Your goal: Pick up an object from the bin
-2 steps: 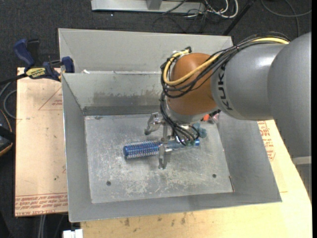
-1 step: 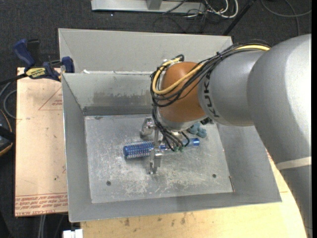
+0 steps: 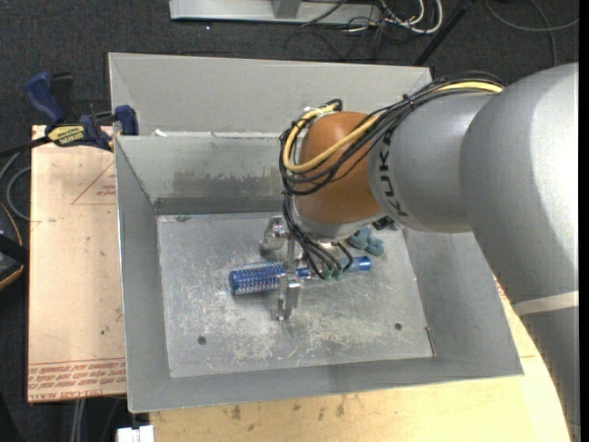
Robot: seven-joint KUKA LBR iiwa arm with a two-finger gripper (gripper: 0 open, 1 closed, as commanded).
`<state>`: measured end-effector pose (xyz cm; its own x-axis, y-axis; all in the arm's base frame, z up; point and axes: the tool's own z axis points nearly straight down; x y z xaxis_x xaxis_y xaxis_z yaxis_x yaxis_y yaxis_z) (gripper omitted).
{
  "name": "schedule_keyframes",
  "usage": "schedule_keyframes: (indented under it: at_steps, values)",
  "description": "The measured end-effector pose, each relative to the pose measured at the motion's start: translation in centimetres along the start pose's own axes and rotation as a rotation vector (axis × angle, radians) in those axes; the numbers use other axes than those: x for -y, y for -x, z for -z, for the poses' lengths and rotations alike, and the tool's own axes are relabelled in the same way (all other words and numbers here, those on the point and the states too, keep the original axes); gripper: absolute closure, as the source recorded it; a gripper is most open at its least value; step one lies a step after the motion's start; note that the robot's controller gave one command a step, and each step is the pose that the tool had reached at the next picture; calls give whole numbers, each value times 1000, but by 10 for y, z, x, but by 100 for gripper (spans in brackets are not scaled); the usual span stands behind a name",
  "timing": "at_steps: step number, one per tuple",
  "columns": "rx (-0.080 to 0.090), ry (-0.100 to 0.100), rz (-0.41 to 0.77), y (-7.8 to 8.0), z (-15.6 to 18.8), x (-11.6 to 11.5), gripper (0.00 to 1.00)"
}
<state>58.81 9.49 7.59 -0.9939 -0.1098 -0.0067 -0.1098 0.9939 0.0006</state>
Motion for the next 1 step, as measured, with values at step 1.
schedule_keyframes:
  at_steps: [1]
  values:
    - [9, 2, -1, 2, 1, -1, 100]
